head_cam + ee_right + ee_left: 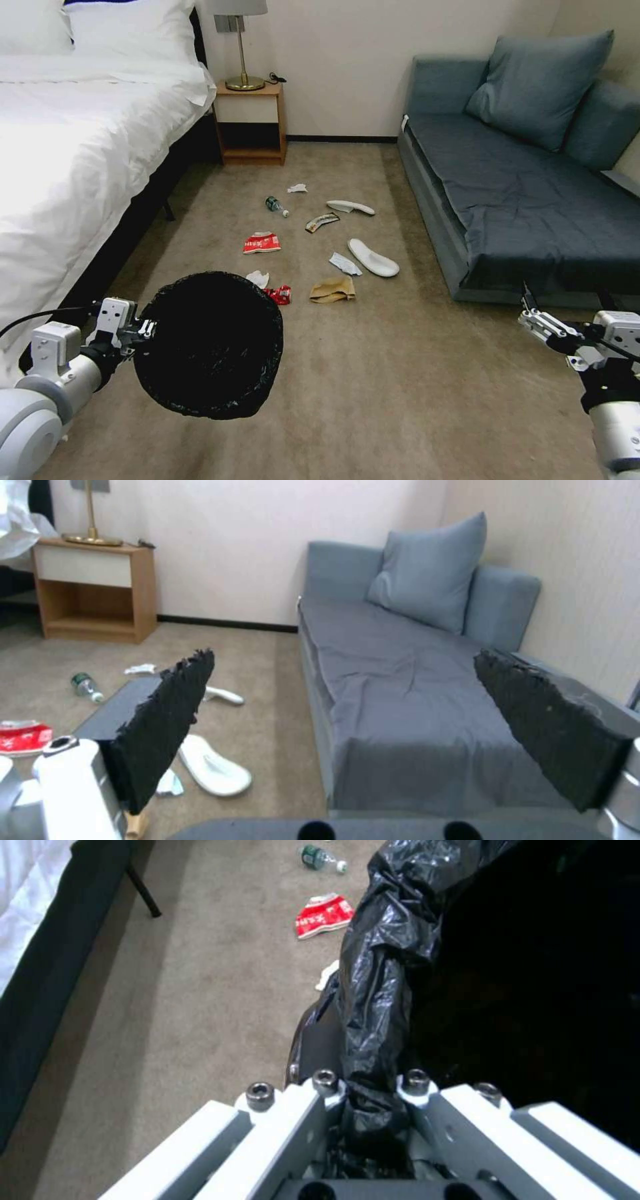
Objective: Pick up the trash bin, then pick up the garbage on the floor and place it into the trash bin.
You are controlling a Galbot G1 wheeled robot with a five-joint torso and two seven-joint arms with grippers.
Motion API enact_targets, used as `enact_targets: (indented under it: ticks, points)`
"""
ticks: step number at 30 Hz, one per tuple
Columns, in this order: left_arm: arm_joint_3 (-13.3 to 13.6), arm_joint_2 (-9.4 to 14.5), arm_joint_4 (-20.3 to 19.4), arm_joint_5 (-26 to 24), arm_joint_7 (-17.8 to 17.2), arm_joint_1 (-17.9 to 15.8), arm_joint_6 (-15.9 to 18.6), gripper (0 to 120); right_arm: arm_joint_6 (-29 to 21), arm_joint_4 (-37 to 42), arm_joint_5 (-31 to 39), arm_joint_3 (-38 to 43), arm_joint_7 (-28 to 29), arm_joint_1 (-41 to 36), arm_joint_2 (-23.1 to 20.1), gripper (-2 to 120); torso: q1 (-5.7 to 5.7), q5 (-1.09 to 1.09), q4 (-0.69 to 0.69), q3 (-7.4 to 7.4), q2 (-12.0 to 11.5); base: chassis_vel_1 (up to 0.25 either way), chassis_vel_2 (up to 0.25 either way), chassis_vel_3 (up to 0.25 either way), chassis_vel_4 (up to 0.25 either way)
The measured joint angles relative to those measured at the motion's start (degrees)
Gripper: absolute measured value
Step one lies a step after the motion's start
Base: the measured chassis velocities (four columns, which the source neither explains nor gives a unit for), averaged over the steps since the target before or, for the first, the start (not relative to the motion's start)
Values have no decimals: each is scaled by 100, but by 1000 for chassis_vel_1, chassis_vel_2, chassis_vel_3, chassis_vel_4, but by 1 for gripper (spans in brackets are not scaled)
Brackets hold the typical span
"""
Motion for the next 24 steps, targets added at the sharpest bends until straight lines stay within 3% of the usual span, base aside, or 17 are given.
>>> enact_targets:
  ticks: [24]
  points:
    - [3, 0, -117, -33, 9, 41, 3, 2, 65, 0, 1, -12, 5, -19, 37, 100, -1, 1, 0, -2, 0, -4, 8, 4, -6]
